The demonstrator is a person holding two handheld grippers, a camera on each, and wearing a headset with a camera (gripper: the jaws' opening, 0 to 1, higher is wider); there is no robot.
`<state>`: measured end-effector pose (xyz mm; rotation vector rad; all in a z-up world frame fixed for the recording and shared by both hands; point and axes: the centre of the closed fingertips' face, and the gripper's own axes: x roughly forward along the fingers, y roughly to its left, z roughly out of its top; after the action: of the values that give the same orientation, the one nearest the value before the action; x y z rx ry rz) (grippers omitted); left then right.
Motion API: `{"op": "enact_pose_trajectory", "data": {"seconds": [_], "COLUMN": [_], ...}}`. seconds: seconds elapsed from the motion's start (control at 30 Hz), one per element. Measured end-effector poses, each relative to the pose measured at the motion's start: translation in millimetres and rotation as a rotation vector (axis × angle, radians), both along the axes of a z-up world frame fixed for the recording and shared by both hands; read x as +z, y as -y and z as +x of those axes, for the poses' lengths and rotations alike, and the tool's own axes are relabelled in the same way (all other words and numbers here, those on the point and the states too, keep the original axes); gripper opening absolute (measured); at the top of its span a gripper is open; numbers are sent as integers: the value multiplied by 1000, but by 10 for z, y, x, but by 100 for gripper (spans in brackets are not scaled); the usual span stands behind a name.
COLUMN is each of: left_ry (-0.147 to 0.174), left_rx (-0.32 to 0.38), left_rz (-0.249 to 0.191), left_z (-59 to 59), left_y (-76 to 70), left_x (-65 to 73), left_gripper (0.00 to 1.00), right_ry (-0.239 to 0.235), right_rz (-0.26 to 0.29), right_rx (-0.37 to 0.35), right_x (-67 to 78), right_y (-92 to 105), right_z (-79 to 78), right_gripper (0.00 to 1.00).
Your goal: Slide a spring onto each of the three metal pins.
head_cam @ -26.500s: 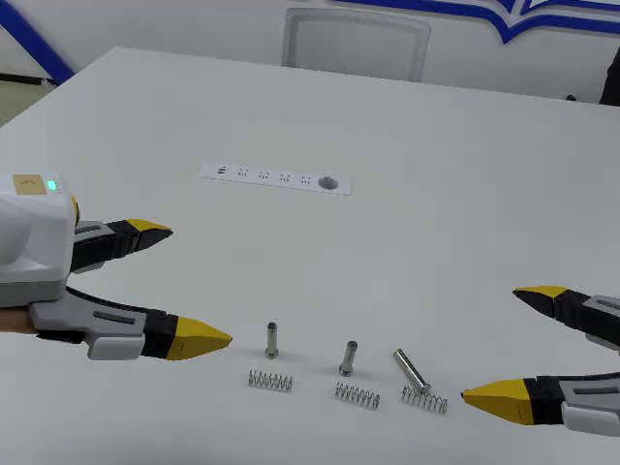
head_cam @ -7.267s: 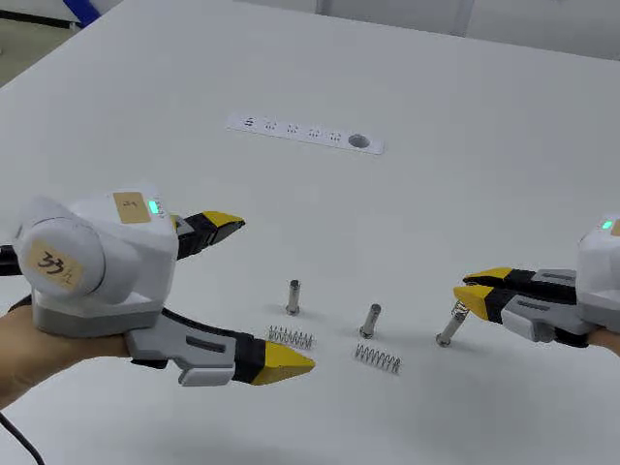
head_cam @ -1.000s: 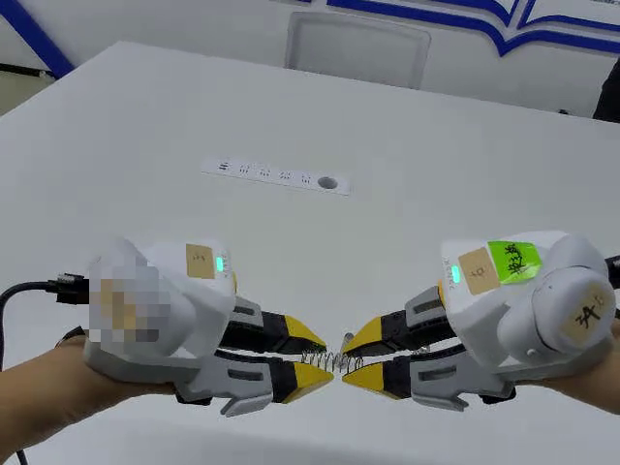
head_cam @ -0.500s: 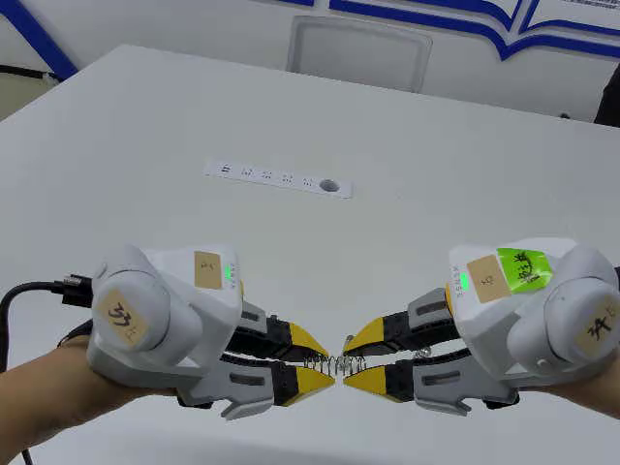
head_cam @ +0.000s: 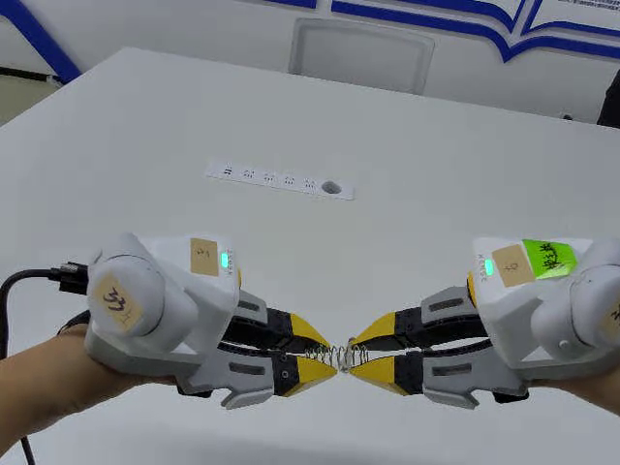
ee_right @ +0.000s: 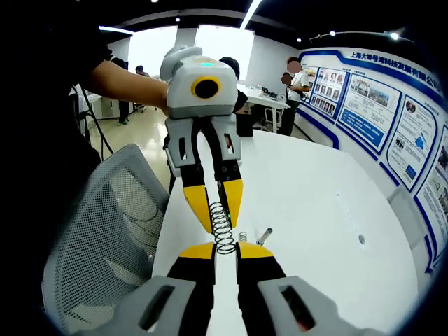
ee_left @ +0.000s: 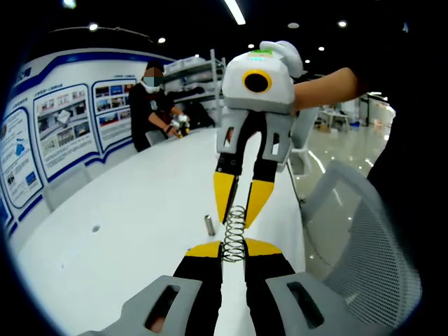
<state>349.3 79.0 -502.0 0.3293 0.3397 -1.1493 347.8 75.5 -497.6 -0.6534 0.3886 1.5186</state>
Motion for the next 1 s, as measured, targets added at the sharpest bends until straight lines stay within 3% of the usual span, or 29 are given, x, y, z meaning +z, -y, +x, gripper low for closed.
{"op": "enact_pose_trajectory", "data": {"seconds": [0.33,1.0], "left_ry": [6,-25], "left_rx": [-14,25], "left_rz": [55,-17], "left_z": [-14,36], "left_y": [1,9], "left_x": [-94,-34], "left_gripper": [10,10], "right_ry": [-60,-146], "right_rz": [68,214], "right_rx": [1,-53], "right_x": [133,342], "right_y": [-99,-275], "right_z": [-66,-31], "right_gripper": [12,12]}}
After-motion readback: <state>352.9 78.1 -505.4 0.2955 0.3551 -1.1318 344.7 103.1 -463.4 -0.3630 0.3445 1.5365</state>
